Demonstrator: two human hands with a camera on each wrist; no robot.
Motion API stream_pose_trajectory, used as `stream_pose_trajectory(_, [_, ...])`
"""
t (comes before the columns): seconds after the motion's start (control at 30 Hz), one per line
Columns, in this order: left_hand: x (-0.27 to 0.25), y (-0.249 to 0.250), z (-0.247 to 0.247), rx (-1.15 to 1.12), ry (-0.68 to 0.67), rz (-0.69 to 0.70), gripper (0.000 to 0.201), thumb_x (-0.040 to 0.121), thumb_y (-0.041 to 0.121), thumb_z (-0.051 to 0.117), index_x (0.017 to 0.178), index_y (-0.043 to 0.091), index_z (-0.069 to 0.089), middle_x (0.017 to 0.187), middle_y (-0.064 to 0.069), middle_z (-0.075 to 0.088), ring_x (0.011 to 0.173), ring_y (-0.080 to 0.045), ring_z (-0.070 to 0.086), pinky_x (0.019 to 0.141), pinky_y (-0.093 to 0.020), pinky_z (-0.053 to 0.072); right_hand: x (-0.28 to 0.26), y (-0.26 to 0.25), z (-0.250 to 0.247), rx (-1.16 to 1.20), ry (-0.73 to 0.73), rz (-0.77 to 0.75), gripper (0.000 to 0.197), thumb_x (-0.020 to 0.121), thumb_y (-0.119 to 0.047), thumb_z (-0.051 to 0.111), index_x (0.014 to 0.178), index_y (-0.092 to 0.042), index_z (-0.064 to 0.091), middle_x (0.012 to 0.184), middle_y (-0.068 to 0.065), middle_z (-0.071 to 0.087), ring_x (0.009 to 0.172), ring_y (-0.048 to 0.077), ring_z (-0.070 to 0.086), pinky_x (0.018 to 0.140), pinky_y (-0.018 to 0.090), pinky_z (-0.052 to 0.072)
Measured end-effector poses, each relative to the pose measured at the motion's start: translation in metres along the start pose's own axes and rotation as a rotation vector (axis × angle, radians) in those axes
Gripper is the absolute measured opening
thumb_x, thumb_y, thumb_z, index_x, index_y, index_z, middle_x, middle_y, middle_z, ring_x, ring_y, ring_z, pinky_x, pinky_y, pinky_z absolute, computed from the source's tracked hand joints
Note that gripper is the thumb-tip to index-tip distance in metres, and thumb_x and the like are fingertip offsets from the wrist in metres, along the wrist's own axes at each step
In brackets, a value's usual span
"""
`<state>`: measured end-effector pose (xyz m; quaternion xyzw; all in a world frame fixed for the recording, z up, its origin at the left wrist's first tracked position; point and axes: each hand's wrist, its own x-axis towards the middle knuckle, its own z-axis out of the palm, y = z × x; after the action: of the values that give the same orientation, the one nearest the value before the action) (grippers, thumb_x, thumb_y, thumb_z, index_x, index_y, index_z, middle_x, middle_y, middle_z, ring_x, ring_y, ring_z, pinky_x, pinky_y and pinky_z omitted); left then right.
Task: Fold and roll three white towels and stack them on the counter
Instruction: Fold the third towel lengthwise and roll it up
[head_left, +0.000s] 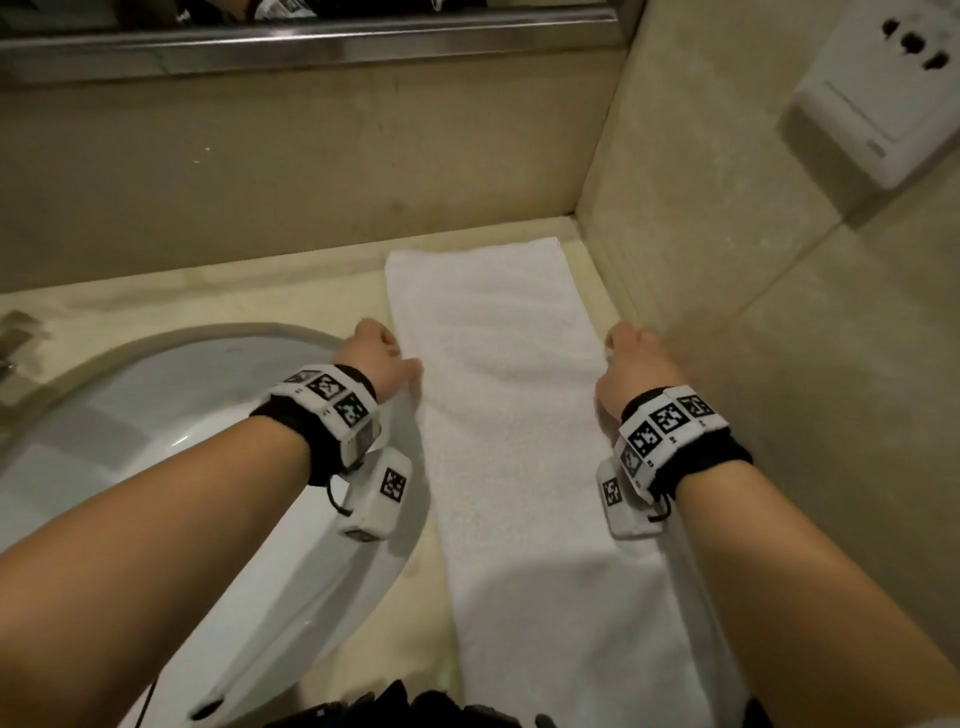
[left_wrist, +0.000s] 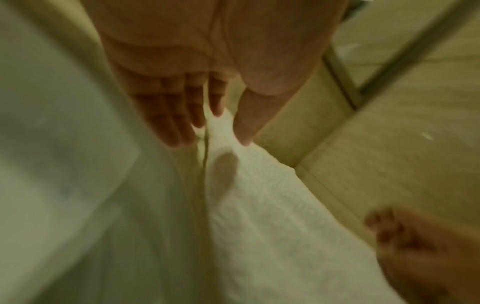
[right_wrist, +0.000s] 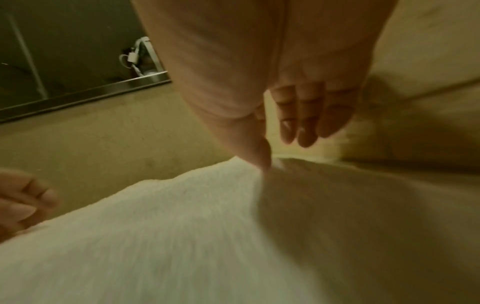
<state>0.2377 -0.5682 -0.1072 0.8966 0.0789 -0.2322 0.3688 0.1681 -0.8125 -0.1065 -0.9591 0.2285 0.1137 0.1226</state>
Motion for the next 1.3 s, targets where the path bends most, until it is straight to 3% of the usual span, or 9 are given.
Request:
stream_pose_trajectory(0.13, [0.020,0.002,-0.008,0.499,0.107,0.366,0.059,0.080,0.042,0.062,0.128,0.018,0.040,0.135,-0.011,0.040,0.123,-0.031,0.039,0.103,-0.041,0.033,0.033,-0.032,-0.010,-0.025,-0.031,-0.350,0.040,0.083,-0.019,0.061,0.120,-0.018,0.047,0.127,0.008,0.045,0.116,0.028,0.043,0.095,0.037,0.039])
stream_pose_trajectory(0.33, [0.053,0.003,-0.003,0.811,0.032,0.522,0.062,0.076,0.058,0.056,0.122,0.018,0.046,0.128,-0.006,0.047,0.120,-0.027,0.040,0.100,-0.039,0.033,0.079,-0.037,-0.010,-0.134,-0.186,-0.397,0.061,0.080,-0.035,0.065,0.133,-0.020,0.039,0.137,0.004,0.039,0.126,0.025,0.036,0.102,0.035,0.034])
stream_pose_trajectory(0.57, [0.060,-0.003,0.008,0.740,0.075,0.760,0.027,0.084,0.034,0.053,0.101,0.014,0.059,0.099,-0.008,0.061,0.097,-0.031,0.051,0.081,-0.036,0.034,0.089,-0.029,-0.004,-0.187,-0.170,-0.474,0.038,0.080,-0.041,0.063,0.109,-0.019,0.056,0.104,0.001,0.058,0.102,0.024,0.049,0.082,0.031,0.035])
stream_pose_trajectory(0.7, [0.056,-0.021,-0.005,0.600,0.054,0.934,0.020,0.072,0.013,0.063,0.088,0.001,0.064,0.107,-0.020,0.064,0.100,-0.037,0.060,0.085,-0.043,0.045,0.079,-0.023,-0.014,-0.138,-0.127,-0.522,0.036,0.081,-0.042,0.060,0.101,-0.012,0.059,0.101,0.005,0.055,0.101,0.025,0.046,0.090,0.036,0.037])
stream_pose_trajectory(0.83, [0.053,-0.029,-0.016,0.622,-0.043,0.920,0.023,0.079,0.015,0.056,0.098,0.003,0.059,0.118,-0.014,0.060,0.104,-0.031,0.057,0.086,-0.037,0.043,0.069,-0.024,-0.021,-0.188,-0.227,-0.493,0.033,0.077,-0.032,0.069,0.099,-0.012,0.053,0.095,0.002,0.048,0.095,0.020,0.045,0.075,0.028,0.032])
stream_pose_trajectory(0.93, [0.046,-0.025,-0.026,0.509,-0.047,0.873,0.018,0.086,0.017,0.048,0.100,0.007,0.049,0.073,-0.002,0.054,0.065,-0.028,0.053,0.051,-0.028,0.029,0.062,-0.025,-0.027,-0.129,-0.185,-0.447,0.030,0.081,-0.022,0.065,0.108,-0.016,0.054,0.098,0.008,0.060,0.094,0.028,0.054,0.071,0.028,0.033])
stream_pose_trajectory(1.0, [0.042,-0.023,-0.031,0.362,-0.043,0.786,0.019,0.089,0.021,0.048,0.104,0.011,0.044,0.062,0.004,0.046,0.053,-0.021,0.045,0.045,-0.024,0.024,0.057,-0.022,-0.033,-0.045,-0.144,-0.440,0.031,0.084,-0.021,0.061,0.114,-0.016,0.056,0.106,0.008,0.062,0.098,0.027,0.055,0.074,0.026,0.032])
stream_pose_trajectory(1.13, [0.032,-0.019,-0.030,0.159,-0.216,0.561,0.036,0.080,0.032,0.064,0.110,0.021,0.045,0.087,0.000,0.060,0.076,-0.020,0.058,0.066,-0.031,0.046,0.048,-0.014,-0.035,0.051,-0.135,-0.330,0.021,0.088,-0.019,0.056,0.104,-0.009,0.064,0.107,0.015,0.058,0.097,0.027,0.053,0.073,0.024,0.029])
stream_pose_trajectory(1.3, [0.029,-0.016,-0.017,0.244,-0.182,0.495,0.010,0.084,0.019,0.059,0.093,0.015,0.057,0.095,-0.004,0.057,0.092,-0.026,0.055,0.069,-0.027,0.036,0.041,-0.016,-0.036,0.074,-0.092,-0.275,0.022,0.090,-0.022,0.053,0.106,-0.008,0.058,0.103,0.018,0.065,0.090,0.028,0.056,0.069,0.028,0.033])
